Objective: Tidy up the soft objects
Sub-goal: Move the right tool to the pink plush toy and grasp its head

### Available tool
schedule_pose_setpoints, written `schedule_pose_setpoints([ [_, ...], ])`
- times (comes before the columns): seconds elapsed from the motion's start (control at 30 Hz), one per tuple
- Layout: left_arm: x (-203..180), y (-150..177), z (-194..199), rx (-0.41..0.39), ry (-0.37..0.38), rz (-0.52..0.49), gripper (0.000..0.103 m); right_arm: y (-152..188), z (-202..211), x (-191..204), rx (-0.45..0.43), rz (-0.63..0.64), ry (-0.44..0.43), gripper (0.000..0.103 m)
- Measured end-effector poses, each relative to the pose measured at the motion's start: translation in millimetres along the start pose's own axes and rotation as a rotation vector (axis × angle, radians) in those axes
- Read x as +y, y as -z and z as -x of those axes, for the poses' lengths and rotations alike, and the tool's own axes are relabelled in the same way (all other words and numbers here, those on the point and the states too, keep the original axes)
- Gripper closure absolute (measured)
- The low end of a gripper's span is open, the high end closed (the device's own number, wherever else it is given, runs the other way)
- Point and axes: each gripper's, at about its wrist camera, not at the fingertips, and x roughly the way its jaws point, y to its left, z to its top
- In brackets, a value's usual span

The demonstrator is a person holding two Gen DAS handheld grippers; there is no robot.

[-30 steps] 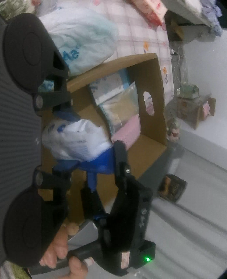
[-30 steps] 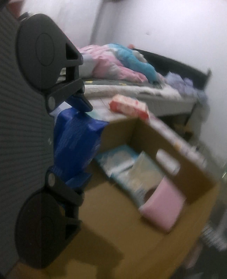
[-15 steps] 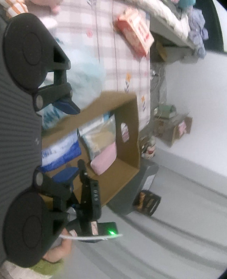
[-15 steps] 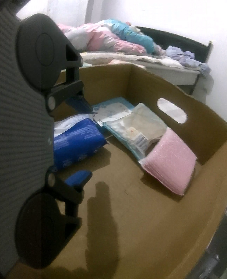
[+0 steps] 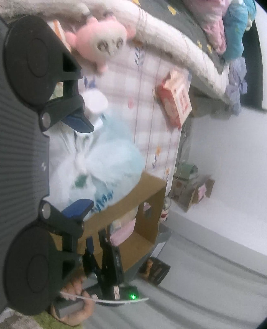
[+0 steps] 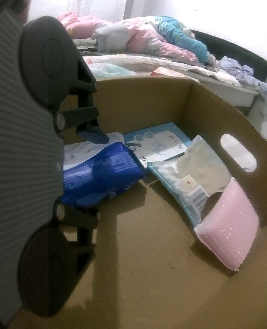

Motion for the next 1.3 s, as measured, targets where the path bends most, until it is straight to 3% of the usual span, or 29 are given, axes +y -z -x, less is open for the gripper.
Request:
schedule_pose_setpoints([
  [0.2, 41.3, 14.6, 30.3, -0.063, -0.077, 0.064, 0.030, -1.9, 37.9, 9.0, -0.101, 0.043, 0.017, 0.048],
  [0.33, 68.4, 21.5, 46.7, -0.095, -0.114, 0.135, 0.030, 2.4, 62.9, 39.0, -0.159, 0.120, -0.018, 0.047],
  [0.43, 84.3, 26.5, 53.6, -0.107, -0.140, 0.169, 0.030, 11.2, 68.0, 72.8, -0.147, 0.202, -0.079, 0.045],
  [0.7, 103.9, 28.7, 58.4, -0.143, -0.212, 0.145, 0.031, 46.1, 22.3, 182.2, 0.051, 0.414, -0.228, 0.040],
  [0.93, 123.6, 14.2, 34.7, -0.118, -0.243, 0.101, 0.031, 60.3, -47.4, 252.3, 0.262, 0.399, -0.321, 0.030],
  [1.07, 137.3, 4.0, 14.1, -0.080, -0.256, 0.092, 0.031, 64.6, -100.5, 281.8, 0.381, 0.351, -0.288, 0.029],
  [1.3, 155.7, -5.8, -19.1, -0.002, -0.298, 0.111, 0.031, 67.8, -191.5, 307.8, 0.495, 0.295, -0.168, 0.027],
])
